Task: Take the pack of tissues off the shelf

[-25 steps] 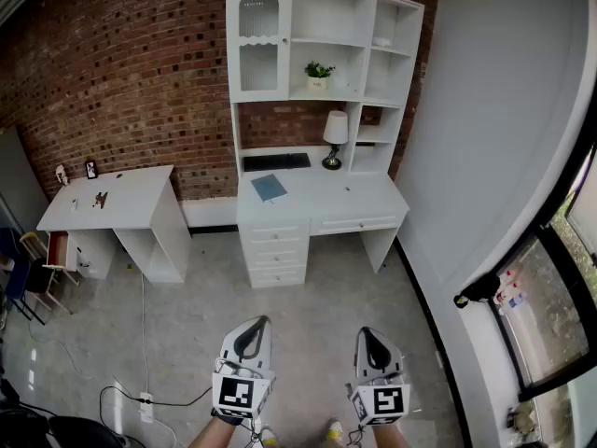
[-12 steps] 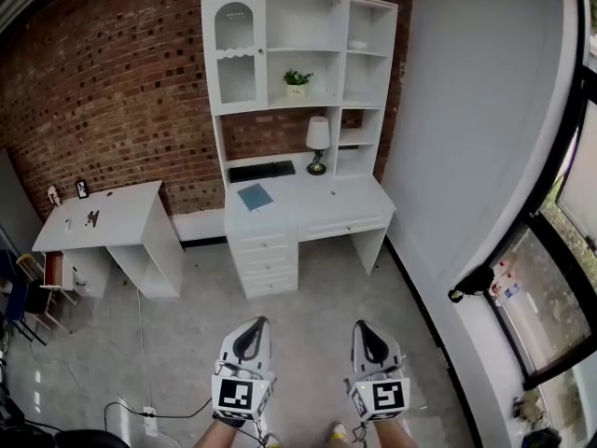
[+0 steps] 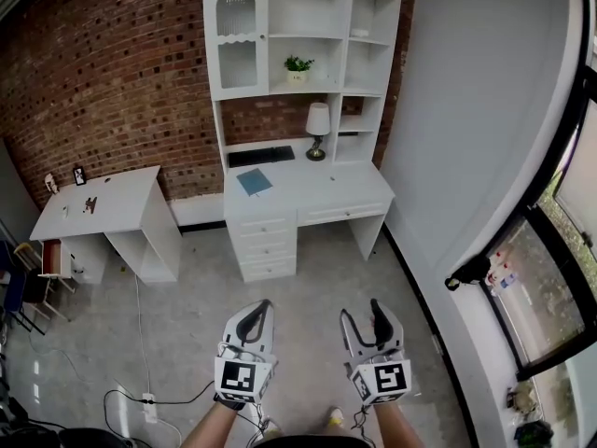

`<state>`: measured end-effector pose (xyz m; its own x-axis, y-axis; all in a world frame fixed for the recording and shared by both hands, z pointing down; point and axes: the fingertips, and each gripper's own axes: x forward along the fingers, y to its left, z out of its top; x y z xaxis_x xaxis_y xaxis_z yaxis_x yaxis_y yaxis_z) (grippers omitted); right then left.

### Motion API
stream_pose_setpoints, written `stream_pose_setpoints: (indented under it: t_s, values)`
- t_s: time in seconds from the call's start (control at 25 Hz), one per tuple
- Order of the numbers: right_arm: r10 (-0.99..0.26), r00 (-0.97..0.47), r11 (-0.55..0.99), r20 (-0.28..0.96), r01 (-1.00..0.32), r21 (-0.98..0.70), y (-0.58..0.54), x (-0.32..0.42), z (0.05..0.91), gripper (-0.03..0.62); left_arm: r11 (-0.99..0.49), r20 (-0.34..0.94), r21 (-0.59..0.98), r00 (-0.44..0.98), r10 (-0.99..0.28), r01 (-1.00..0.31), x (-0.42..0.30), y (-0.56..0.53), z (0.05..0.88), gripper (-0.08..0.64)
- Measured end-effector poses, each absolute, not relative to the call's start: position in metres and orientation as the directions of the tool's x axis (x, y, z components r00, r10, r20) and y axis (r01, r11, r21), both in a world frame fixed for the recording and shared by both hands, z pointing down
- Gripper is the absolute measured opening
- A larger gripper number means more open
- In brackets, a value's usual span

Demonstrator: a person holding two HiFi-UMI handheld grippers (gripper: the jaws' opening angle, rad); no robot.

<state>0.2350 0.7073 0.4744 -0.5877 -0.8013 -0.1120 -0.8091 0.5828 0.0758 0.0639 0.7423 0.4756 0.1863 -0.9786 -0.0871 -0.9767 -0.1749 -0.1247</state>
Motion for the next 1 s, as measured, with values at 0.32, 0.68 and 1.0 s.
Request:
stream_pose_setpoints:
  t_s: [0.32,0.68,1.0]
  values:
    - [-0.836,-0.539,0.537,-0.103,-0.842,0.056,0.721,0.193,0.482,0.259,-0.206,-0.082,-0.108,0.215,-0.973,-0.973,0.012,0.754,0.487,0.017]
    - [-0.868,-0.491,0.487,-0.067,-0.87,0.07,0.706,0.18,0.493,0.259,-0.257,-0.057,-0.091,0.262,-0.963,-0.962,-0.008,0.721,0.503,0.017]
    - [-0.877,-0.473,0.473,-0.086,-0.881,0.017,0.576,0.18,0.503,0.259,-0.251,-0.044,-0.111,0.257,-0.965,-0.961,-0.015,0.604,0.514,0.017]
